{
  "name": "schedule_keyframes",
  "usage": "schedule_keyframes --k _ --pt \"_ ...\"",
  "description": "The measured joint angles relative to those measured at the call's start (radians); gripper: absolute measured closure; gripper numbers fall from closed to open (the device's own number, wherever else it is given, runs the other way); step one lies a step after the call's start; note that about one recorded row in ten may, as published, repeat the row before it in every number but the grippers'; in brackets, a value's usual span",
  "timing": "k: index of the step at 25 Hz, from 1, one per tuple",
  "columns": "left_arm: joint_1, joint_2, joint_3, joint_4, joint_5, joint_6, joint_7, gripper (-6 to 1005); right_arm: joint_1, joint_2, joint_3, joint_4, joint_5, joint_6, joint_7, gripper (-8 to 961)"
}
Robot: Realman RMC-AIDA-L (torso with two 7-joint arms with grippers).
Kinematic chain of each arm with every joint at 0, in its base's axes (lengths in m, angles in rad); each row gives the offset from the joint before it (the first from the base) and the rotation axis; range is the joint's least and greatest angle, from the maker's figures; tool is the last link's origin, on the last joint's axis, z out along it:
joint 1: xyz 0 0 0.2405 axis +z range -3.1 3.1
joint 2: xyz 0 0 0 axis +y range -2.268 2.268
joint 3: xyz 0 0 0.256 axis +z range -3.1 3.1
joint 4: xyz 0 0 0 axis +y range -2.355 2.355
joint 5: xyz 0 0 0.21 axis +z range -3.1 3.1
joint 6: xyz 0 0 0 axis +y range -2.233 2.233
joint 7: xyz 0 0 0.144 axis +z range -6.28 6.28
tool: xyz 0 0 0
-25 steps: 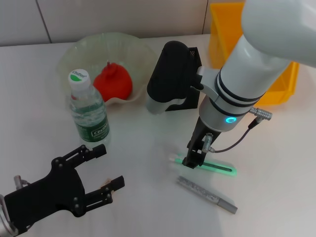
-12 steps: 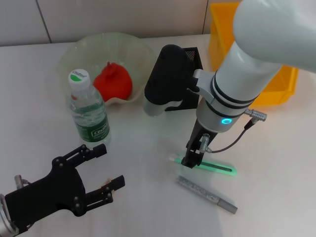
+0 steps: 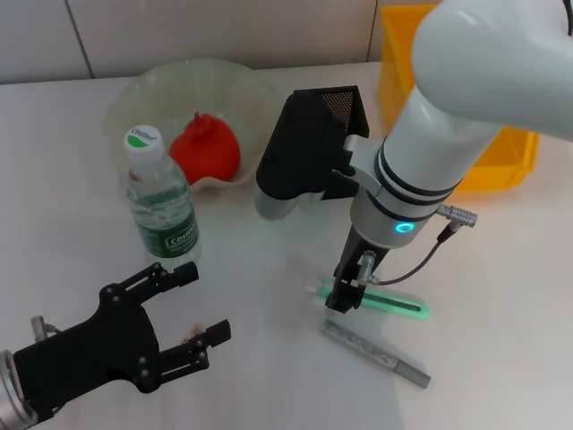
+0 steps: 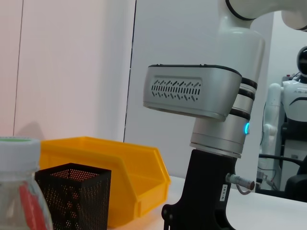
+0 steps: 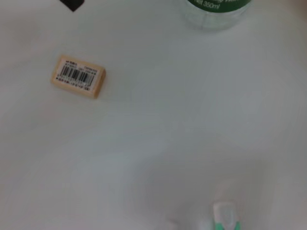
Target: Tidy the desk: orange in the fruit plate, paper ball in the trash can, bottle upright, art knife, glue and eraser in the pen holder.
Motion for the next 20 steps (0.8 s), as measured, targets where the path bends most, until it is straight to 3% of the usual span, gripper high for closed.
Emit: schedule_keyframes --k 15,20 --pt "0.0 0.0 0.0 0.0 0.0 0.001 0.0 258 0.017 0.0 -0.011 0.035 0.0 0.012 0.002 656" --pt "-0.001 0.0 0.0 0.0 0.0 0.002 0.0 261 0.018 0.0 -0.019 0.038 0.0 0.013 -0.005 747"
